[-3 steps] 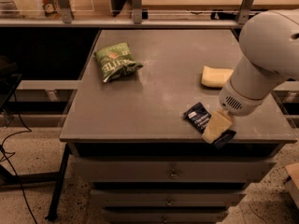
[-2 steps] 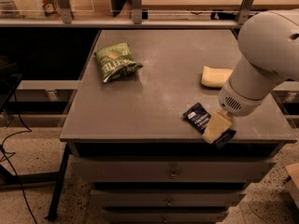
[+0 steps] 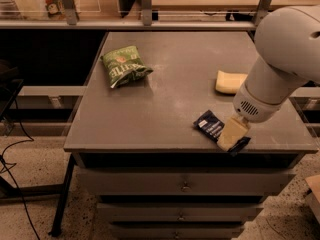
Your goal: Move rxbar blueberry near green jalapeno chip bag
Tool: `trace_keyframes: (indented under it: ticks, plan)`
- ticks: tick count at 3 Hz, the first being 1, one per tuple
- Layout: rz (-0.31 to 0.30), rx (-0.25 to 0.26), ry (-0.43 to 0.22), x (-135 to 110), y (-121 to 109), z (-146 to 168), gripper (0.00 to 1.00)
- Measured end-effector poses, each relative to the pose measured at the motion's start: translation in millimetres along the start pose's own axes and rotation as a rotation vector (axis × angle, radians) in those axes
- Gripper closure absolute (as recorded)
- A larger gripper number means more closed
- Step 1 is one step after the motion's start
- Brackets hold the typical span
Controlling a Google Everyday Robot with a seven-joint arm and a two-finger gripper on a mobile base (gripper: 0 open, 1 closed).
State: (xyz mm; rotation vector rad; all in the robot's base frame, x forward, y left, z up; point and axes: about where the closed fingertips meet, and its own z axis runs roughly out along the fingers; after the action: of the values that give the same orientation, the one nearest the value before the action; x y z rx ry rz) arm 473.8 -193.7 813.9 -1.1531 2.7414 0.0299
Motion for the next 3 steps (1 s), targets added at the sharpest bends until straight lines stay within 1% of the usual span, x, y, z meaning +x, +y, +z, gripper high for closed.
trace_keyframes:
  ticks: [1,2,3]
  plan:
    - [0.000,0.000,0.000,0,0,0,1.00]
    - [-0.027,-0.019,0.020,0,-1,-4,1.00]
    - [-0.073,-0.023,0.017,-7,-3,-16,1.00]
